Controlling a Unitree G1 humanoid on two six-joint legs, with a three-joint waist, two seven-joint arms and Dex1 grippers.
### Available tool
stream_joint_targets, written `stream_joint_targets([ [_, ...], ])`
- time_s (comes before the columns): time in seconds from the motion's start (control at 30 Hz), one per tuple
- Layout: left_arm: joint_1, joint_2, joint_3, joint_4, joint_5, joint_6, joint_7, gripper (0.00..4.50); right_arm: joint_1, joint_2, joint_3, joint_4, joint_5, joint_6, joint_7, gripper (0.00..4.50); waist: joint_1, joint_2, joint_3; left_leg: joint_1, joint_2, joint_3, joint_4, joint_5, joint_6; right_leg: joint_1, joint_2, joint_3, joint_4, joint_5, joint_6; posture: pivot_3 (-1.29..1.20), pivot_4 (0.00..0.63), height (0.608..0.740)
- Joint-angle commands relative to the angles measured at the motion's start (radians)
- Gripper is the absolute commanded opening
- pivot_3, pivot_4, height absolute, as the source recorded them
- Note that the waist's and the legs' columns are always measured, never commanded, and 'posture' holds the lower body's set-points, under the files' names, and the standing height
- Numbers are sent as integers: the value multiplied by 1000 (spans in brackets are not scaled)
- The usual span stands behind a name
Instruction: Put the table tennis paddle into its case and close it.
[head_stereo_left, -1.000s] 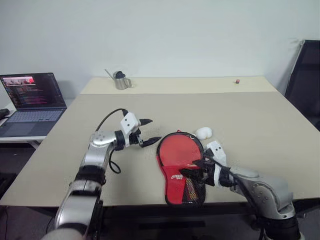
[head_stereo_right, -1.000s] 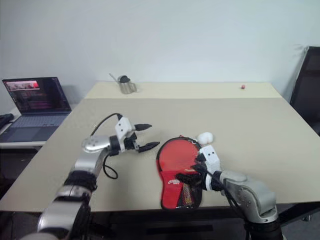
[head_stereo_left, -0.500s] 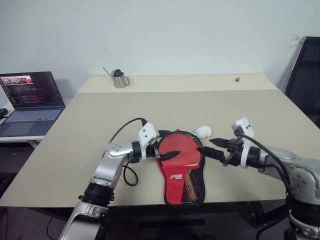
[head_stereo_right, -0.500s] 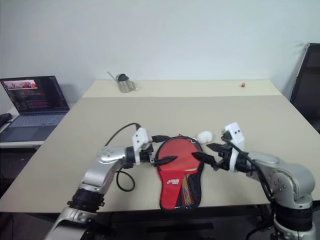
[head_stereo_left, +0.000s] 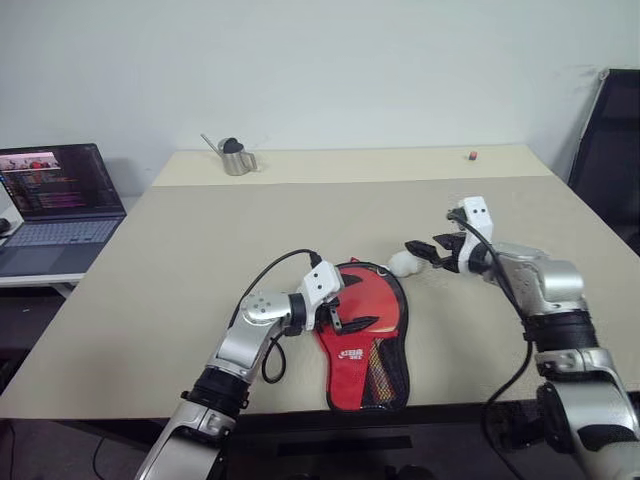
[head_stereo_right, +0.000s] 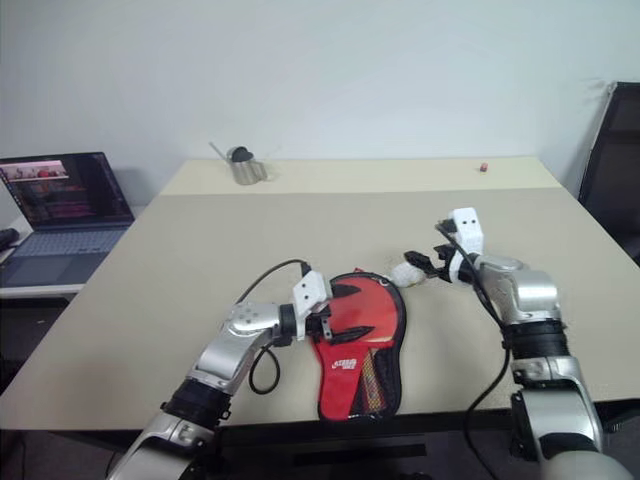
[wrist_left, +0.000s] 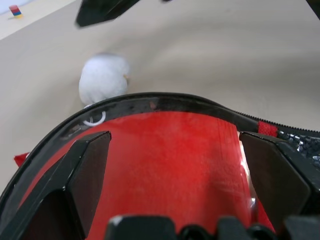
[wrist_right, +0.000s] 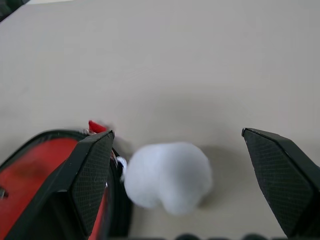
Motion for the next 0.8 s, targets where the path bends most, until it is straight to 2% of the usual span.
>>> stream_joint_targets([
  [0.03,7,13,4,-38,-3,-9,5,4487,-53,22,-9,83,-31,-77,11,4500,0,0,0,0,0,0,0,0,0,0,0,0,0,0,0,0,150,740],
  [0.3,7,24,1,-30,-1,-12,6,4487,-89,66,24,294,-130,-232,34,4500,-1,1,0,0,0,0,0,0,0,0,0,0,1,0,0,0,150,740],
  [0.57,-17,9,-14,-1,9,-26,4,4487,-105,107,23,337,-160,-257,44,4500,-3,1,0,1,0,0,0,1,-1,0,0,0,2,0,0,0,150,740],
  [0.67,-28,4,-16,20,17,-40,4,4500,-99,108,39,331,-180,-264,45,3863,-3,1,1,1,0,0,0,1,-1,0,0,1,1,0,0,0,150,740],
  [0.8,-80,-12,-36,109,43,-92,-10,4500,-92,109,45,319,-201,-266,45,2446,-2,1,1,1,0,0,0,1,-2,0,0,0,2,0,0,0,150,740],
])
